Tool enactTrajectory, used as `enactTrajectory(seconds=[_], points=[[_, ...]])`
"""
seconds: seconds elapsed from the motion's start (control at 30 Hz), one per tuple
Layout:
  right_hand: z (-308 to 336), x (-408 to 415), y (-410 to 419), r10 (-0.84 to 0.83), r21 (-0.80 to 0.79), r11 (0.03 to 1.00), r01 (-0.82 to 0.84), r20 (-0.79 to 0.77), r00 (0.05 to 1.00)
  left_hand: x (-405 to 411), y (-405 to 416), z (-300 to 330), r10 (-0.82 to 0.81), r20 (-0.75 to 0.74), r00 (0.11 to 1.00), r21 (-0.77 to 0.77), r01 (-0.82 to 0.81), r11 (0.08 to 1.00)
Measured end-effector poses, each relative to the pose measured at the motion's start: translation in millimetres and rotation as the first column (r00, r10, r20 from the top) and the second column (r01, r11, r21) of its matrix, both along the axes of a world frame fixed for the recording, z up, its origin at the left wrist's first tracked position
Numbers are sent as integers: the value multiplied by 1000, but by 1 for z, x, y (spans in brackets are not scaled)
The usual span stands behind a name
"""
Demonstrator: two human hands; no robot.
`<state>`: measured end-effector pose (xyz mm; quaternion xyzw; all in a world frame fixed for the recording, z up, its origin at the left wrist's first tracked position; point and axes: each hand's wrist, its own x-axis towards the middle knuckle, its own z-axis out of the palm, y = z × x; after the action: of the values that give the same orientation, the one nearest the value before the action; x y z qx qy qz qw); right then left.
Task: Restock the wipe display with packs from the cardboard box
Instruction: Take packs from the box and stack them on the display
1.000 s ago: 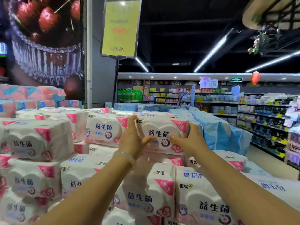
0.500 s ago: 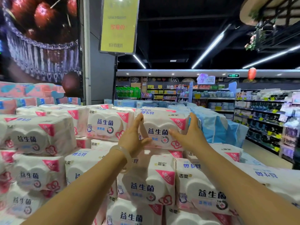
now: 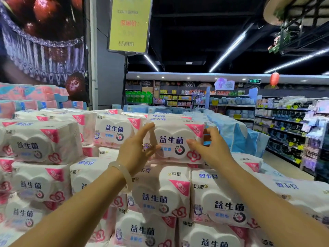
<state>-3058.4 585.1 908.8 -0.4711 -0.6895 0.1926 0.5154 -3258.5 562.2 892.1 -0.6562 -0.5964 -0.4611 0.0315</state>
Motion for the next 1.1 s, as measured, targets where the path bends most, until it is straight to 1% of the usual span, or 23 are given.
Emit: enactTrajectory(seconds=[0.13,0.27,0.4,0.5,0.57,0.63,0.7,0.77,0.87,0.97,1.1], points=[[1,-1,-7,-9,21,1000,10,-31,999,-3,0,1,-90,64,994,7,89,996],[-5,-6,-10,26,45,999,-24,-41,999,-19,-5,-7,-64,85,994,30,62,998],[-6,-8,-11,49,46,998,-48,-5,999,-24,-8,-14,-97,119,988,7,96,995],[-4,-6,-13,50,61,997,-47,-44,998,-25,-11,-15,-111,112,988,45,106,993],[-8,-5,-16,60,56,997,-57,-61,996,-24,-12,-18,-118,133,984,47,113,992],[-14,-6,-19,50,48,998,-49,-18,999,-22,-12,-23,-115,146,983,16,114,993],[-17,-8,-21,16,51,999,-18,45,999,-20,-12,-27,-121,129,984,-10,123,992],[-14,-10,-25,2,42,999,-5,72,997,-19,-13,-28,-133,106,985,-29,137,990],[-9,-14,-30,18,39,999,-19,37,999,-21,-15,-24,-118,101,988,-40,123,992],[-9,-18,-30,34,52,998,-34,8,999,-20,-18,-21,-59,50,997,-25,60,998],[-15,-15,-27,22,32,999,-23,29,999,-16,-19,-23,-59,12,998,-12,59,998]])
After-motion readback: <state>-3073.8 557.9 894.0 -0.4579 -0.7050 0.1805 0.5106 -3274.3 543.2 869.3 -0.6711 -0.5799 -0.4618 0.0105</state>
